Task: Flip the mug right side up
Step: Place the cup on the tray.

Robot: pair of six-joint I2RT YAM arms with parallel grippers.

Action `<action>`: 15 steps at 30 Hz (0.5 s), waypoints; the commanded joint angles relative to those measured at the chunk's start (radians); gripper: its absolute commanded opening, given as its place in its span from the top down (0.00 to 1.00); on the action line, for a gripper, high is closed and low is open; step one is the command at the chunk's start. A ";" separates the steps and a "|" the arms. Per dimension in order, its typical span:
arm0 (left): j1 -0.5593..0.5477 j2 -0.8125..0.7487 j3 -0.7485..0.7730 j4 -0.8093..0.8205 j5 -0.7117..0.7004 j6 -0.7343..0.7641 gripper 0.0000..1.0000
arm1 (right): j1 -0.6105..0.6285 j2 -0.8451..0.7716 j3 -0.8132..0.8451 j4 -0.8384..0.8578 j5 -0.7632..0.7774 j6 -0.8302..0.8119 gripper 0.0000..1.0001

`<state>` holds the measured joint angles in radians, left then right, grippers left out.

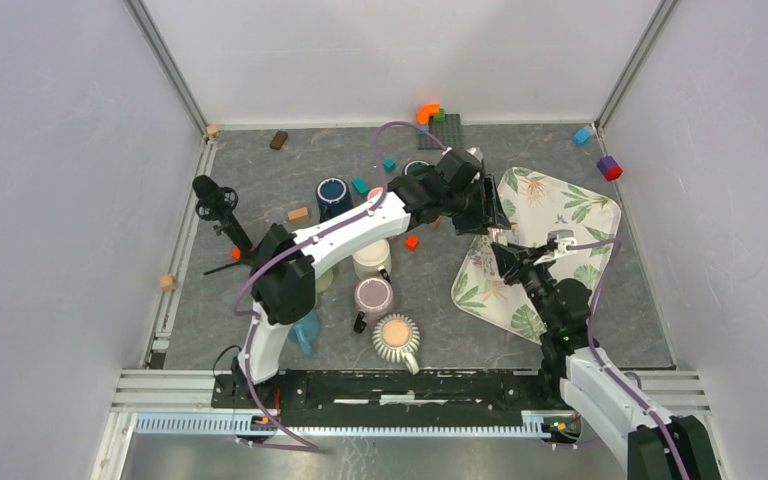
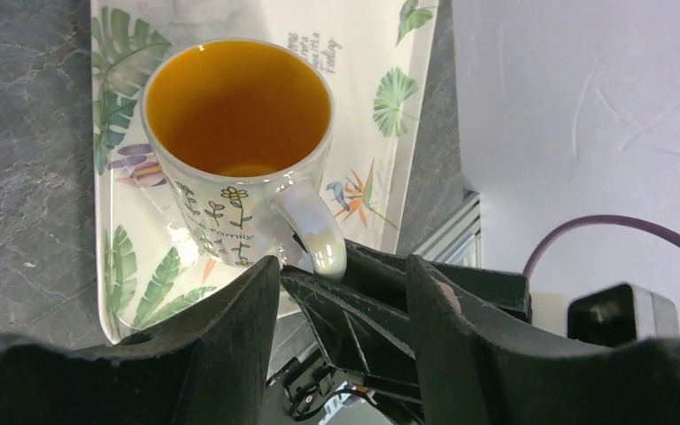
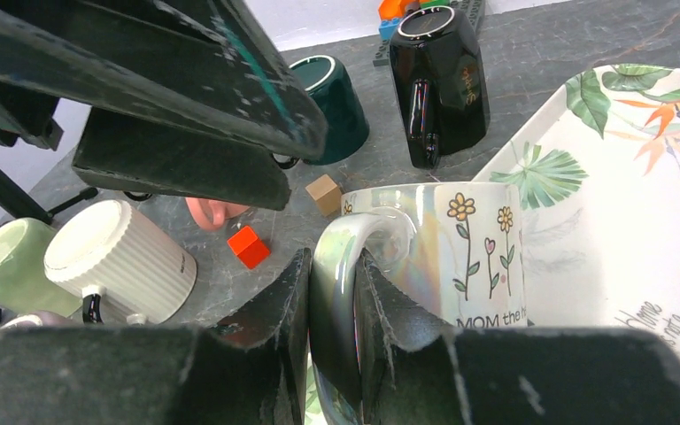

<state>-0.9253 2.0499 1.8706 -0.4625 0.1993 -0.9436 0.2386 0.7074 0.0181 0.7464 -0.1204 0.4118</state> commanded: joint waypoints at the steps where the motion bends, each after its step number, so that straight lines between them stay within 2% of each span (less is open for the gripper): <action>1: -0.004 0.064 0.122 -0.208 -0.034 0.002 0.39 | 0.028 0.001 -0.122 -0.032 0.066 -0.080 0.92; 4: -0.003 0.094 0.169 -0.278 -0.059 0.028 0.39 | 0.053 0.012 -0.118 -0.040 0.091 -0.107 0.92; 9: -0.001 0.107 0.170 -0.289 -0.055 0.038 0.41 | 0.093 0.044 -0.115 -0.020 0.114 -0.137 0.92; 15: -0.001 0.142 0.240 -0.322 -0.049 0.045 0.41 | 0.149 0.072 -0.109 -0.012 0.170 -0.163 0.92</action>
<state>-0.9268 2.1590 2.0312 -0.7357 0.1596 -0.9405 0.3622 0.7547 0.0181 0.7734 -0.0158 0.2924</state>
